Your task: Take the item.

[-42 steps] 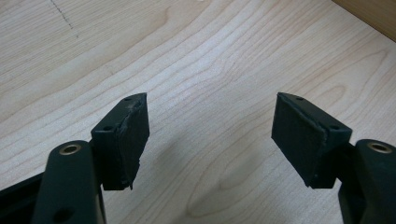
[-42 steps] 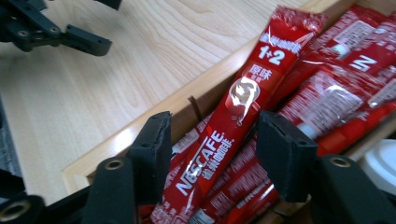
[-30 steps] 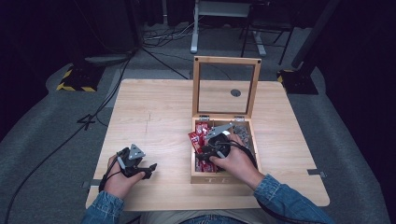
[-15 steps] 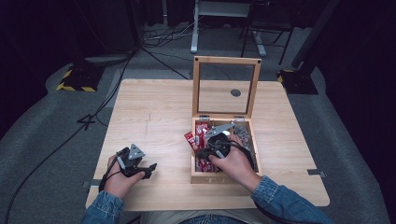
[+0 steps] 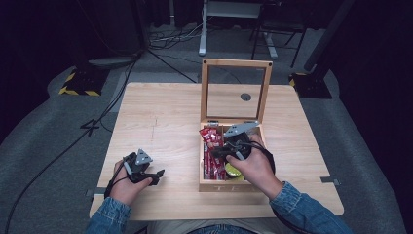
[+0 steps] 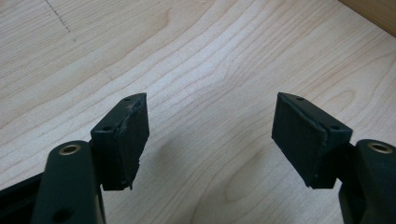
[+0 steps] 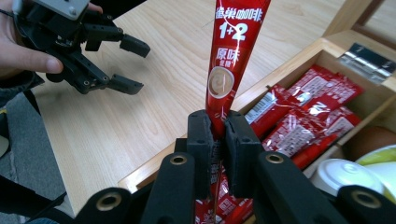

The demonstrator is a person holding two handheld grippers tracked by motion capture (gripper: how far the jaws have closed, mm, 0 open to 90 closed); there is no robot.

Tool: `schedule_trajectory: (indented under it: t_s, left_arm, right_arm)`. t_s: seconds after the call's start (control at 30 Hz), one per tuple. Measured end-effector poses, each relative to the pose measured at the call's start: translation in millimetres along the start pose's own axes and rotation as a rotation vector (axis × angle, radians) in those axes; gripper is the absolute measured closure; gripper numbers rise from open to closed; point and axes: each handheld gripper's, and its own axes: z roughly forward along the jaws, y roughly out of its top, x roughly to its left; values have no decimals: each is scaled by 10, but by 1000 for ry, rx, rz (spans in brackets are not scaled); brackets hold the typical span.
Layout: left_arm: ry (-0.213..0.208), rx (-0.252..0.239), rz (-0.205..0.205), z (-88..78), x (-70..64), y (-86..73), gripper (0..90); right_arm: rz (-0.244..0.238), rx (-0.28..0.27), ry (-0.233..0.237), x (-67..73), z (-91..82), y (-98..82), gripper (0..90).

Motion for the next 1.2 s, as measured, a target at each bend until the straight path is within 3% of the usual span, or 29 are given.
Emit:
schedule_trajectory:
  t_s: [0.53, 1.2]
  left_arm:
    - [4, -3, -6, 12, 65, 17, 267]
    - [19, -1, -4, -36, 134, -25, 205]
  right_arm:
    - [18, -55, -82, -222, -454, -29, 819]
    - [88, -99, -211, -730, -1028, -190, 819]
